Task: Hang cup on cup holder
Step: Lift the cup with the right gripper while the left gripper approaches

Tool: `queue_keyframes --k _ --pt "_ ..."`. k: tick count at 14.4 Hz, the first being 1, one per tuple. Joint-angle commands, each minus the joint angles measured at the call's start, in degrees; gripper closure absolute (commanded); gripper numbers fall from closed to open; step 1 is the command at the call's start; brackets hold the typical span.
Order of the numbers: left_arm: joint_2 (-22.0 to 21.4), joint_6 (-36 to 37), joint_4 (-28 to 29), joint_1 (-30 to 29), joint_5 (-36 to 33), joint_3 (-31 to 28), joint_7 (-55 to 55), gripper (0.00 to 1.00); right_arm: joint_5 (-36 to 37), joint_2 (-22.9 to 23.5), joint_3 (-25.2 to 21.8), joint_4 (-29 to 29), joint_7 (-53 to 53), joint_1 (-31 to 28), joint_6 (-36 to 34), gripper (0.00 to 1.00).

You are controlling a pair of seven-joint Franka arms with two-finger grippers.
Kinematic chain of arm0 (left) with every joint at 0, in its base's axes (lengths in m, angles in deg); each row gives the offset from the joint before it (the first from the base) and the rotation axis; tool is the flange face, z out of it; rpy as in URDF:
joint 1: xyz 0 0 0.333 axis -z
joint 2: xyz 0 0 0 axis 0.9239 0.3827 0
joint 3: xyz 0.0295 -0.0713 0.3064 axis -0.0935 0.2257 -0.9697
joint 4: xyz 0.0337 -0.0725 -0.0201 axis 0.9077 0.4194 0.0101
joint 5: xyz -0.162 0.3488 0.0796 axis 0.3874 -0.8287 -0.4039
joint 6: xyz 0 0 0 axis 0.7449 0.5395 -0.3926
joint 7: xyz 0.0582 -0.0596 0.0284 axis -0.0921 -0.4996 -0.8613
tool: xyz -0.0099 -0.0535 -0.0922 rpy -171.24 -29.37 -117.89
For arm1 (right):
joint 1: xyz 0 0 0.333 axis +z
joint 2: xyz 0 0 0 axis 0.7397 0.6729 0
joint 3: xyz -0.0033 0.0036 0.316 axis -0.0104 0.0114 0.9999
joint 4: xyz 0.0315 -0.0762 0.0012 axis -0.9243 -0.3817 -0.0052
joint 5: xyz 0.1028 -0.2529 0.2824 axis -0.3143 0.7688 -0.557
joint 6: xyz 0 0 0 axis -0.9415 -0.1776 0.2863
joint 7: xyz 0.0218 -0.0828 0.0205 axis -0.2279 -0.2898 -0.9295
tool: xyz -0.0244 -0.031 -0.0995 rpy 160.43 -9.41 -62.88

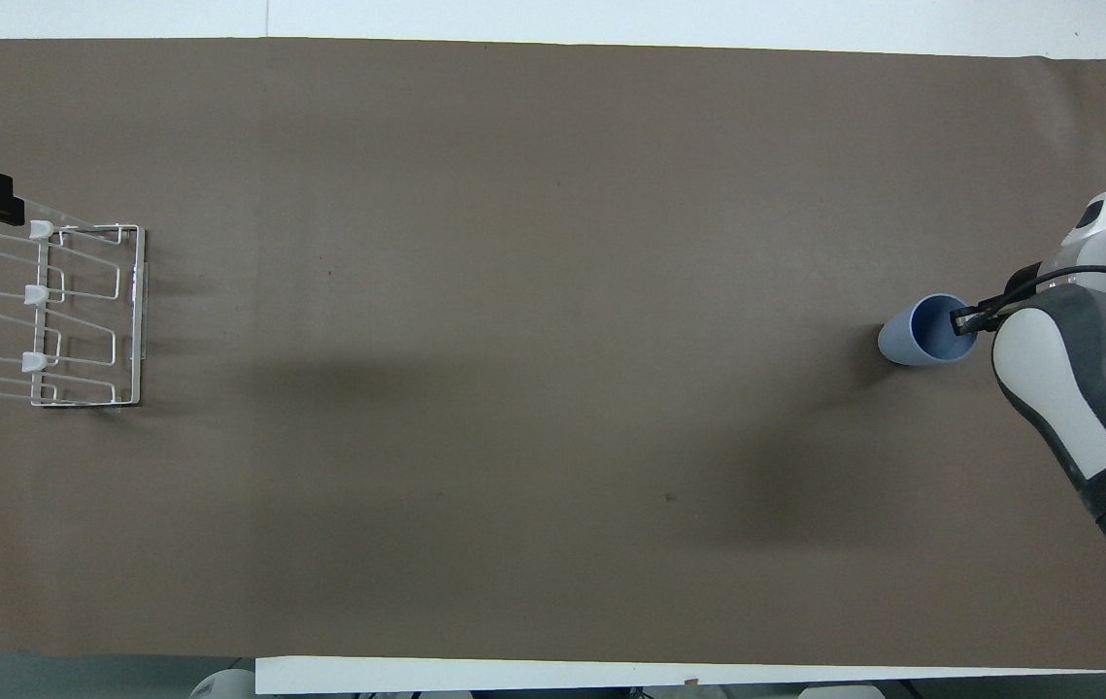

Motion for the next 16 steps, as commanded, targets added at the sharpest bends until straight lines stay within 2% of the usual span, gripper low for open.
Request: queue_keyframes --k 1,5,9,12,16 --pt "-1.4 0.0 1.7 0.3 -1.1 -0.1 -0.5 0.00 -4.3 -0.5 0.1 7.8 -2.2 0.4 -10.6 1.00" --pt "-2.2 1.3 3.0 0.7 -1.2 -0.2 -2.3 0.00 -21.0 -0.3 0.5 14.3 -2.7 2.6 -20.6 1.00" --pt "-2.2 0.1 3.3 0.5 -0.7 0.0 -12.0 0.00 -36.4 -0.3 0.5 14.3 -2.4 7.0 -21.2 1.00" --pt "-2.2 0.1 3.3 0.8 0.3 0.0 -16.2 0.00 -46.3 -1.1 0.5 11.8 -0.9 10.4 -21.2 1.00" --pt "-2.1 0.0 3.0 1.0 2.2 0.0 -20.9 0.00 -61.7 -2.2 0.5 9.0 9.6 17.2 -18.4 1.00"
